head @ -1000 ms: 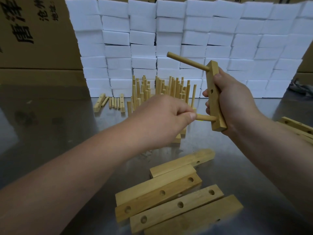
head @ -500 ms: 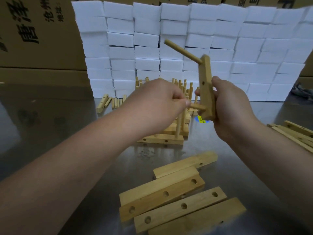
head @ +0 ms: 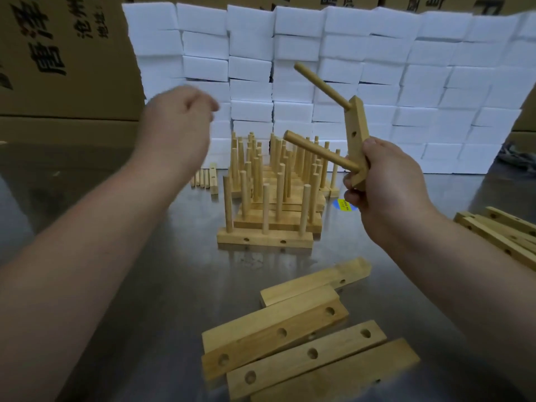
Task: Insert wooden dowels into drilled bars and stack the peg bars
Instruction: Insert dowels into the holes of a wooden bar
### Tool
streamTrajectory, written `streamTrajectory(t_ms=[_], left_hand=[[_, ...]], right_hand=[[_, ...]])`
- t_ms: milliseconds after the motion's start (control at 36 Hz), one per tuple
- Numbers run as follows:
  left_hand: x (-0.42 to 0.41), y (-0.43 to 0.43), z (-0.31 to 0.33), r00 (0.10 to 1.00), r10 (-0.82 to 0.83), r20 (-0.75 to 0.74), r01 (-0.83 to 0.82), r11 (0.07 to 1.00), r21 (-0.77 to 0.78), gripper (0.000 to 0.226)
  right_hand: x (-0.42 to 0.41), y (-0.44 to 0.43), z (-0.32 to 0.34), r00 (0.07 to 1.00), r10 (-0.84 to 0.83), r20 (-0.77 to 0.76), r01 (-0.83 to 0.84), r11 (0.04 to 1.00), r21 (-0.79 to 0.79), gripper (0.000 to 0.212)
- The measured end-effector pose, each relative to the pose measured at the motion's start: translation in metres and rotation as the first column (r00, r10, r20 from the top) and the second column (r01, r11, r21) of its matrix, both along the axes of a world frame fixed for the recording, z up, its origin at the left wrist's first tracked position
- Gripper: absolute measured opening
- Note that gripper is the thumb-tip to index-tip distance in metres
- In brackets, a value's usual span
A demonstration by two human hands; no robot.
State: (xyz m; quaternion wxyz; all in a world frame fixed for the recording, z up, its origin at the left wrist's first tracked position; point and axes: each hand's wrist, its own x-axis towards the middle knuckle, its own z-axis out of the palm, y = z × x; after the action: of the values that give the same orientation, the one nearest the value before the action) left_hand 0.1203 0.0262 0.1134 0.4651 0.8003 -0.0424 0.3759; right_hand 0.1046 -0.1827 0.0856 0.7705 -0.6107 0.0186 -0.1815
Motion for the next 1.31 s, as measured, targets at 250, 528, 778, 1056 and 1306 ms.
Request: streamTrajectory(t_ms=[250, 528, 778, 1056, 1306], left_hand=[[0.061, 0.061, -0.106, 0.707, 0.380, -0.597, -0.074, 0.878, 0.472, 0.036], [0.093, 0.059, -0.111, 0.730, 0.470, -0.497, 0.041, 0.695, 0.718, 0.048], [0.134, 0.056, -0.108, 0.667, 0.503, -0.550, 0.015, 0.729, 0.684, 0.061], [0.138, 0.057, -0.107, 0.653, 0.559, -0.511, 0.062, 0.633, 0.772, 0.038], [0.115, 0.048, -0.111, 0.655, 0.593, -0.468, -0.168, 0.718, 0.675, 0.024]], right_hand=[[-0.001, 0.003, -0.002, 0.998, 0.042, 0.047, -0.041, 0.999, -0.022, 0.019], [0.000, 0.003, -0.001, 0.996, 0.076, 0.042, -0.076, 0.997, -0.021, 0.017], [0.001, -0.002, 0.002, 0.996, 0.077, 0.055, -0.077, 0.997, -0.001, 0.018], [0.003, -0.002, 0.002, 0.994, 0.096, 0.049, -0.095, 0.995, -0.026, 0.016], [0.000, 0.002, 0.001, 0.993, 0.107, 0.040, -0.104, 0.992, -0.070, 0.019]])
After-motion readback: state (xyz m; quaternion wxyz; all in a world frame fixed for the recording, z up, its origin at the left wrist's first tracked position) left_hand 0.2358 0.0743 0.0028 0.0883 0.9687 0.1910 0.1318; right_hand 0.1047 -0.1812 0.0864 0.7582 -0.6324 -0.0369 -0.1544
